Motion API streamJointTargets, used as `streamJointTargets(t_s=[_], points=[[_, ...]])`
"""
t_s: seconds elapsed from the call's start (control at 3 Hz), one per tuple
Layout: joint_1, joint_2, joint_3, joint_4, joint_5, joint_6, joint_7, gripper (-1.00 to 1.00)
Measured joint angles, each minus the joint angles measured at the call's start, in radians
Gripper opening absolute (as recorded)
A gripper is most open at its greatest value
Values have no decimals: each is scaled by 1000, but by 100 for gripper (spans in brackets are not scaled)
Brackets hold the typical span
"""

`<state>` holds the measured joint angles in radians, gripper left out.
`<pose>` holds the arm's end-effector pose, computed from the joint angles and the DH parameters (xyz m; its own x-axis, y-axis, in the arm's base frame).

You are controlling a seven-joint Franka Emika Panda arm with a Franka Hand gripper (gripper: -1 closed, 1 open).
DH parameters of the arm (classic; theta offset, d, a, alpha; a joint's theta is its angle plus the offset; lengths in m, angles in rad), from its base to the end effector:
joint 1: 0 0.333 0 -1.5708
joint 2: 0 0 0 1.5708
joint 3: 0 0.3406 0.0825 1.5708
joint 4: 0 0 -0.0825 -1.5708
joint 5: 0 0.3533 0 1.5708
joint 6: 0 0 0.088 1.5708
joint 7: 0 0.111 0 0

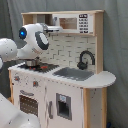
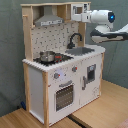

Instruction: Play with the kitchen

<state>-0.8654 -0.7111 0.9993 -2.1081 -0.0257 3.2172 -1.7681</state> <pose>0.4036 0.2635 0.7287 -0.0087 0.6939 -0.7201 0.0235 0.7200 0.6935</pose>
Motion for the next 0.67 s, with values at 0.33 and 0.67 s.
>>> streamJointTargets(t_s=[0.33, 0.67], points=[[70, 0, -52, -45, 0, 23, -19, -100], [142, -1, -108, -86, 0, 33, -35, -100]])
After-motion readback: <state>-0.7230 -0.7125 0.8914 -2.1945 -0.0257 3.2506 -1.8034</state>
